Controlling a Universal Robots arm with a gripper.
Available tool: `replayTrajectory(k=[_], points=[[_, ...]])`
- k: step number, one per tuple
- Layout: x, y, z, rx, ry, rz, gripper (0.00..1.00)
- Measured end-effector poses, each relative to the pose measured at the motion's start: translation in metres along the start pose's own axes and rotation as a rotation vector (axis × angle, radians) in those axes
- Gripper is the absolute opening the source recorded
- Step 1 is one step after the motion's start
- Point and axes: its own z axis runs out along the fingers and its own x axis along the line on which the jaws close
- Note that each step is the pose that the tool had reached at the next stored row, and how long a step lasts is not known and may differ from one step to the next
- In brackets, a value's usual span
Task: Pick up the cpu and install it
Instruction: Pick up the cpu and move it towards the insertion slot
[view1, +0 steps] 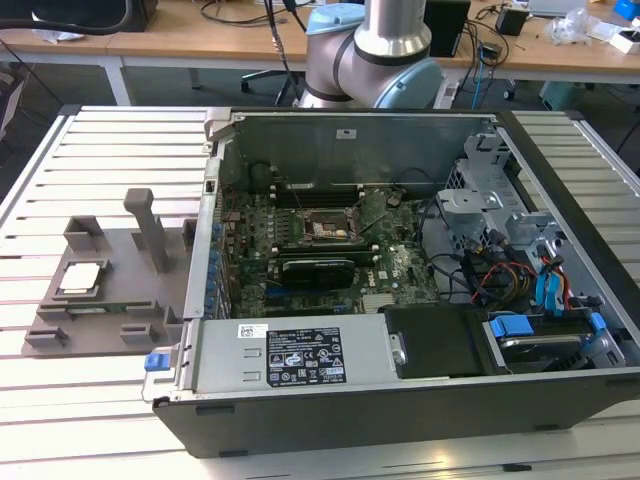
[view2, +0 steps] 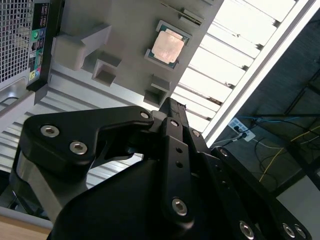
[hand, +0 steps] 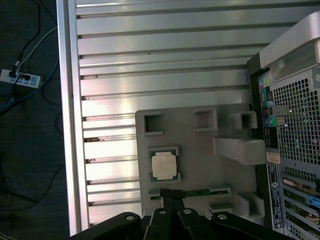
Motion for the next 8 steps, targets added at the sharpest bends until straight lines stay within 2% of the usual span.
replayTrajectory(k=[6, 7, 8], points=[[0.0001, 0.0000, 0.0000, -0.0001, 0.0000, 0.000, 0.12], [0.0001, 0.0000, 0.0000, 0.0000, 0.0000, 0.000, 0.18], [0.0001, 0.0000, 0.0000, 0.0000, -0.0001, 0.000, 0.30]])
